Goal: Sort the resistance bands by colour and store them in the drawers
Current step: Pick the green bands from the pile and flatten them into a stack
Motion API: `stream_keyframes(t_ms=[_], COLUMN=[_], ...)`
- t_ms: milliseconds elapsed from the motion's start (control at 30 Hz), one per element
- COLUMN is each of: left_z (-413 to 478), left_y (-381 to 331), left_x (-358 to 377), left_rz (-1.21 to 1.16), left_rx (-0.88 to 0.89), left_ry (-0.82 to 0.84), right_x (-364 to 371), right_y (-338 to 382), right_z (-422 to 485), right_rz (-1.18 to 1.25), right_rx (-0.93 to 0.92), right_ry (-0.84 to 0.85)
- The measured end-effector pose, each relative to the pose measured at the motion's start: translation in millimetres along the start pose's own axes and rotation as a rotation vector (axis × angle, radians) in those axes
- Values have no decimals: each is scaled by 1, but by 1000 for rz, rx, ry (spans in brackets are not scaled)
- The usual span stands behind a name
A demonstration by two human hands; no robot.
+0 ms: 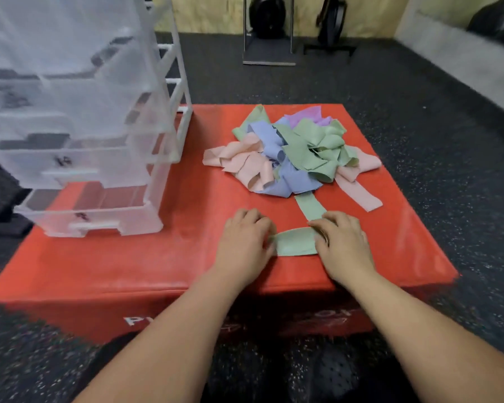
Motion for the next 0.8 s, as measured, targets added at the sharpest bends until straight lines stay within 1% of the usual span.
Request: stream_keyframes(t_ms=[133, 267, 367, 433, 500, 567, 633, 700, 800], left_z=[-32, -44, -60, -67, -65, -64, -65, -64, -54], left_y=[-16, -26, -27, -23, -24, -30, -36, -33, -19], left_x=[-14, -43, -59, -67, -75, -81, -85, -90, -104], left_rz=[3, -186, -269, -322, -371, -426, -446, -426, -362], left_rx=[-58, -144, -140, -123, -69, 6, 78, 108, 71], left_ry=[-32, -87, -131, -132, -141, -129, -119, -155, -271], right_x=[-28, -52, -64, -68, -68, -61, -50, -43, -42], right_y=[-4, -13, -15, -6, 17, 50, 77, 86, 73], right_z=[-32, -53, -62, -61, -58, -58, -56, -47, -27], right_rz=[52, 121, 166, 209, 241, 265, 279, 239, 192], right_rx=[27, 90, 96, 36, -116, -318, -433, -452, -363], right_ry=[-11, -46, -44, -67, -81, -22, 75, 133, 172])
Point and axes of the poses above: each hand's wrist, its own z-axis towards the middle knuckle, its own x-axis out of the palm, y = z × x, the point moved 5 cm from there along z, towards the middle knuckle, and after that the axes turned 7 degrees about y, right-handed, at the moved point
